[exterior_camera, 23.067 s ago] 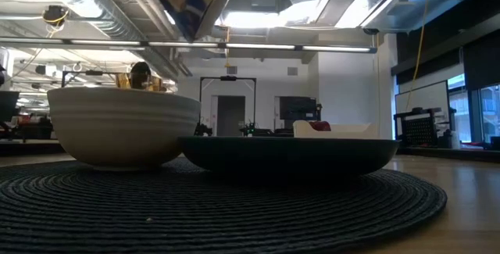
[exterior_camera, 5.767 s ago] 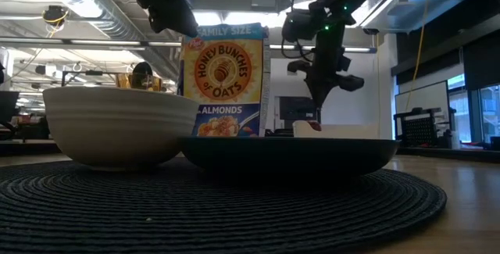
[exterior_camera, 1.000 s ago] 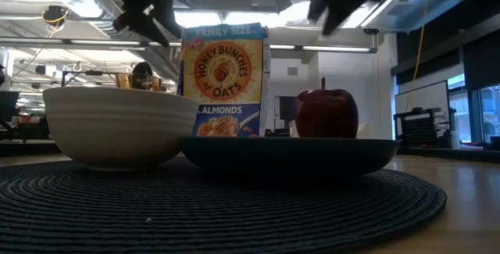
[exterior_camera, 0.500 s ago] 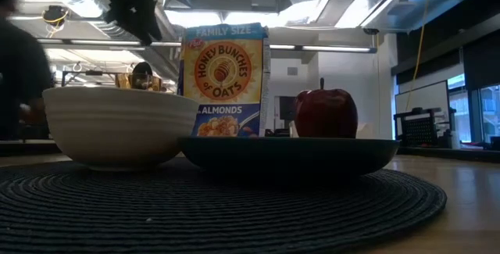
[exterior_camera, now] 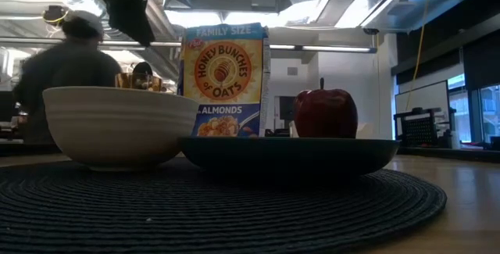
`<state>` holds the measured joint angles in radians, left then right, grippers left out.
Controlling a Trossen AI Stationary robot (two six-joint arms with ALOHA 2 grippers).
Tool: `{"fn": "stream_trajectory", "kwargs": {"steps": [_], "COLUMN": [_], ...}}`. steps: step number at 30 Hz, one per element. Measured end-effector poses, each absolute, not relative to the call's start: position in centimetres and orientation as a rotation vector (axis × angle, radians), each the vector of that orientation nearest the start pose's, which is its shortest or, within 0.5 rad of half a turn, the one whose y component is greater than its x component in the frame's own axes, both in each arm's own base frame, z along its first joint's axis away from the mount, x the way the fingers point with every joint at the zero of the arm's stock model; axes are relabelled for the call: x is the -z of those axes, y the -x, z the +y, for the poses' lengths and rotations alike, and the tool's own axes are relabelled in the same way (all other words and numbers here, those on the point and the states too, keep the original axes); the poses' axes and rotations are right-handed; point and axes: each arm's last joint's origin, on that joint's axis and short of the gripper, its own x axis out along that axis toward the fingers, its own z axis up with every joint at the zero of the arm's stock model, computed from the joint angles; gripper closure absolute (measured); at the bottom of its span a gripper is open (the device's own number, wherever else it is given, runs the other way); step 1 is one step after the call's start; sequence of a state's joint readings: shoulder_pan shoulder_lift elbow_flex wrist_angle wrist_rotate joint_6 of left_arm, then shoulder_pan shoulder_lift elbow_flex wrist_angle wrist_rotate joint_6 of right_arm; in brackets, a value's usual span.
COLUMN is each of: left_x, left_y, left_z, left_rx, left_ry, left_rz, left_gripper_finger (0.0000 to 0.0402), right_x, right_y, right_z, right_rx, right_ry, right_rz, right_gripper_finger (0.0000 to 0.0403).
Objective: Arrange a breakfast setting
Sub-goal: Put the orange cup on the top middle of the blue table mat
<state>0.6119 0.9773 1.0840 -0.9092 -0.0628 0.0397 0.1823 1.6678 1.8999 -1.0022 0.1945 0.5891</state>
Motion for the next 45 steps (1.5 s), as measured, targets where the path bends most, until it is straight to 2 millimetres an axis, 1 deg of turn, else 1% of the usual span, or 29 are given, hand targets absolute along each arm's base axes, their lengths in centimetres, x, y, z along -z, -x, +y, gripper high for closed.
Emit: {"fn": "stream_trajectory", "kwargs": {"steps": [4, 5, 8, 11, 17, 21, 25, 29, 32, 35, 39, 45], "left_x": [-34.4, -34.5, -34.6, -34.5, -34.1, -33.1, -32.1, -31.7, -31.6, -31.7, -32.2, -33.1], "left_y": [-13.7, -13.5, -13.0, -12.7, -12.2, -12.4, -12.4, -12.7, -12.9, -12.7, -12.1, -11.0], "left_z": [9.6, 9.5, 9.4, 9.5, 10.2, 11.2, 12.4, 13.4, 13.7, 13.8, 13.4, 11.9], "left_rx": [-0.542, -0.54, -0.579, -0.599, -0.587, -0.576, -0.568, -0.558, -0.574, -0.61, -0.697, -0.735], "left_ry": [0.186, 0.174, 0.123, 0.09, 0.004, -0.025, -0.028, -0.024, -0.018, -0.021, 0.005, 0.11], "left_rz": [0.758, 0.756, 0.784, 0.81, 0.89, 0.954, 1.016, 1.029, 1.024, 1.024, 0.997, 0.91], "left_gripper_finger": [0.0202, 0.0202, 0.0202, 0.0202, 0.0203, 0.0203, 0.0204, 0.0219, 0.0237, 0.025, 0.0254, 0.0255], "right_x": [-43.4, -43.9, -44.4, -44.3, -44.6, -45.1, -45.2, -45.2, -45.1, -44.8, -44.6, -44.6], "right_y": [-32.3, -32.0, -31.4, -31.4, -31.6, -31.8, -31.8, -31.7, -31.7, -31.5, -31.4, -31.4], "right_z": [5.4, 5.3, 5.3, 5.3, 5.2, 5.2, 5.2, 5.2, 5.2, 5.1, 5.0, 4.5], "right_rx": [0.17, 0.156, 0.123, 0.083, 0.126, 0.129, 0.129, 0.132, 0.141, 0.169, 0.199, 0.248], "right_ry": [-0.361, -0.344, -0.293, -0.212, -0.217, -0.226, -0.228, -0.24, -0.247, -0.245, -0.247, -0.233], "right_rz": [0.629, 0.605, 0.595, 0.61, 0.556, 0.505, 0.501, 0.502, 0.513, 0.537, 0.559, 0.55], "right_gripper_finger": [0.0187, 0.0187, 0.0187, 0.0187, 0.0187, 0.0187, 0.0187, 0.0187, 0.0187, 0.0187, 0.0187, 0.0187]}}
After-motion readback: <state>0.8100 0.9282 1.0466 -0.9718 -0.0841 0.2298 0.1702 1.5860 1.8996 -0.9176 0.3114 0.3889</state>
